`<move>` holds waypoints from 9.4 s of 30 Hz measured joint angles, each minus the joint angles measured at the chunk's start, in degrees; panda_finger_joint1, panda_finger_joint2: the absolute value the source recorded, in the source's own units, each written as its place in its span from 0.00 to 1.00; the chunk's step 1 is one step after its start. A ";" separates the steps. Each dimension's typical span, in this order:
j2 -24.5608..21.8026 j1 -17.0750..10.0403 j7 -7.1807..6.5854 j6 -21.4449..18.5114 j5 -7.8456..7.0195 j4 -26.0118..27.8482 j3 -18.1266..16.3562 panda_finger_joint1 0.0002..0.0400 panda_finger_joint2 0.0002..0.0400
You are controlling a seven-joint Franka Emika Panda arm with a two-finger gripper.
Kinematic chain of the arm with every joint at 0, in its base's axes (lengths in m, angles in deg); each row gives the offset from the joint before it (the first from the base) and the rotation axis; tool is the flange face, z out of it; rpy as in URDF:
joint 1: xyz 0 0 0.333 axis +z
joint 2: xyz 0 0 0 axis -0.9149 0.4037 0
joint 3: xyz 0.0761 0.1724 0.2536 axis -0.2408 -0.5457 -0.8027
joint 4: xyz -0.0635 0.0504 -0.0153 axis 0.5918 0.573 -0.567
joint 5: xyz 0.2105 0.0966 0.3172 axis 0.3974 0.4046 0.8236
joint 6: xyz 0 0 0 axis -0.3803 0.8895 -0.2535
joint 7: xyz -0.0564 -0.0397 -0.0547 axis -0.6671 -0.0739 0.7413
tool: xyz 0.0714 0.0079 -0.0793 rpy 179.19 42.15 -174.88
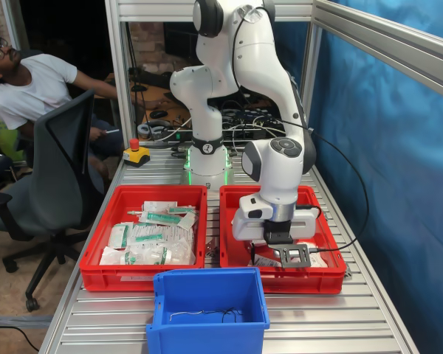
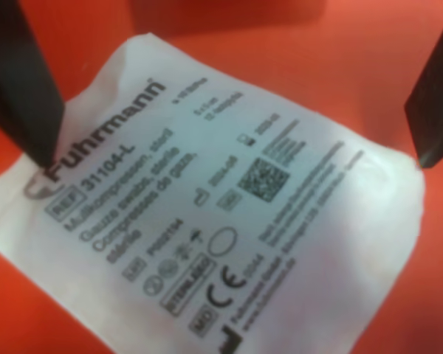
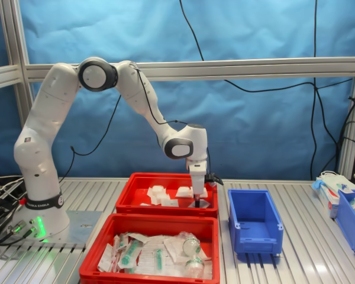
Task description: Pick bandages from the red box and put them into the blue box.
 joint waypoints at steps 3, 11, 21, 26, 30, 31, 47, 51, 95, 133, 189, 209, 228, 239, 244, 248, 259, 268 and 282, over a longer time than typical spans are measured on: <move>0.57 0.00 0.00 0.00 0.00 0.00 0.20 1.00 1.00; 1.82 0.00 0.01 0.00 0.00 0.00 0.90 1.00 1.00; 2.29 0.00 0.83 0.00 0.00 0.12 1.36 1.00 1.00; 2.30 0.00 1.02 0.00 0.00 0.56 1.51 1.00 1.00; 2.30 0.00 1.09 0.00 0.00 0.77 1.68 1.00 1.00; 2.30 0.00 1.11 0.00 0.00 0.81 1.74 1.00 1.00; 2.30 -0.01 1.22 0.00 0.00 1.51 2.53 1.00 1.00; 2.30 -0.01 1.22 0.00 0.00 1.54 2.61 1.00 1.00; 2.30 -0.20 1.22 0.00 0.00 1.57 3.63 0.27 0.27; -3.72 -0.20 1.22 -5.76 0.00 1.66 3.64 0.14 0.14; -3.72 -0.74 1.22 -9.32 0.00 22.56 16.93 0.14 0.14; -2.03 -0.74 1.22 -9.32 0.00 23.30 16.94 0.14 0.14; -2.03 -0.74 1.22 -8.42 0.18 23.79 17.13 0.14 0.14; -2.03 -0.74 1.22 -8.20 0.23 23.89 17.18 0.35 0.35; -2.03 -0.74 1.22 -8.13 0.23 23.92 17.20 0.48 0.48; -2.03 -0.74 1.22 -8.10 0.23 23.92 17.20 0.48 0.48; -2.03 -0.74 1.22 -8.08 0.23 23.93 17.21 0.85 0.85; -2.03 -0.74 1.22 -8.08 0.23 23.93 17.21 0.99 0.99; -2.21 -0.58 1.22 -10.53 0.24 23.92 17.21 1.00 1.00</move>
